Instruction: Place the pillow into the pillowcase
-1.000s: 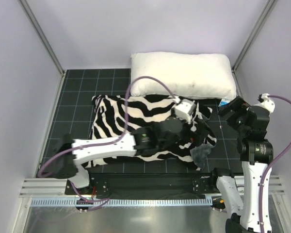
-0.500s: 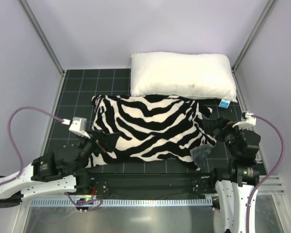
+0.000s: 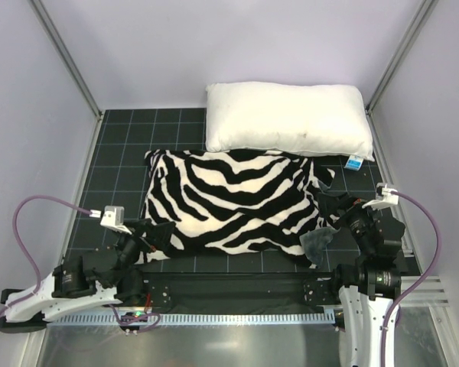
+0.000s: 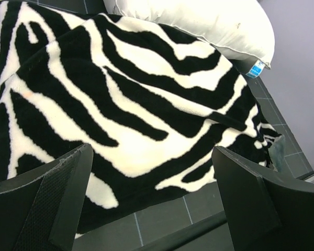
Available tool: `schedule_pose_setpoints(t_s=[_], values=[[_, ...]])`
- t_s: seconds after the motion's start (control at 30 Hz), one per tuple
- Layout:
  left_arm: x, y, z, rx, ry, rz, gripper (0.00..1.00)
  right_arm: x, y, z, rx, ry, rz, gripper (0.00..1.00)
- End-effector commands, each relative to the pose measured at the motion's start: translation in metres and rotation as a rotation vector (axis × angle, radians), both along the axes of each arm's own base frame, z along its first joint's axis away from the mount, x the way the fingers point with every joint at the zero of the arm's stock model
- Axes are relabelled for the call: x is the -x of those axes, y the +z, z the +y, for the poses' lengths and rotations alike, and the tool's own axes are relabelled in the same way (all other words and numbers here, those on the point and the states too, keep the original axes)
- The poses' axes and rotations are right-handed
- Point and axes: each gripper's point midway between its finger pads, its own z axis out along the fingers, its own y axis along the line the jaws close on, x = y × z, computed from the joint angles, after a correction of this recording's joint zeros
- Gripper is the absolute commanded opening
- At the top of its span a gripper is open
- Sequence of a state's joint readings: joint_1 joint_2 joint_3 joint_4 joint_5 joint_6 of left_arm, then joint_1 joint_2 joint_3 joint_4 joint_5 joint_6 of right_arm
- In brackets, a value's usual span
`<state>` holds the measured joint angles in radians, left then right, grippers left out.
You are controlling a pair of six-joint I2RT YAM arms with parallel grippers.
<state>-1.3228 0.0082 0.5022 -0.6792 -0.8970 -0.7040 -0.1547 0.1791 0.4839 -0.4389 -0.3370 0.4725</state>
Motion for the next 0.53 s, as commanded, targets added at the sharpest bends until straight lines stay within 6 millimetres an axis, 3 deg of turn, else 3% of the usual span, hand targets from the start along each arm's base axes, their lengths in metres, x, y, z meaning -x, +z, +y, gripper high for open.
schedule_pose_setpoints(t_s=[0.0,0.27,0.5], values=[[-0.002,0.005,0.003,0.055,0.029,-0.002,1.00,-0.002,0.021,0.003,0.019,0.027,-0.086,1.00],[-0.007,-0.008,-0.015,-0.079,0.037,0.032,1.00,-0.001,0.022,0.007,0.020,0.047,-0.081,1.00],[-0.007,-0.007,-0.012,-0.066,0.042,0.029,1.00,-0.004,0.020,0.010,0.016,0.070,-0.054,0.98]])
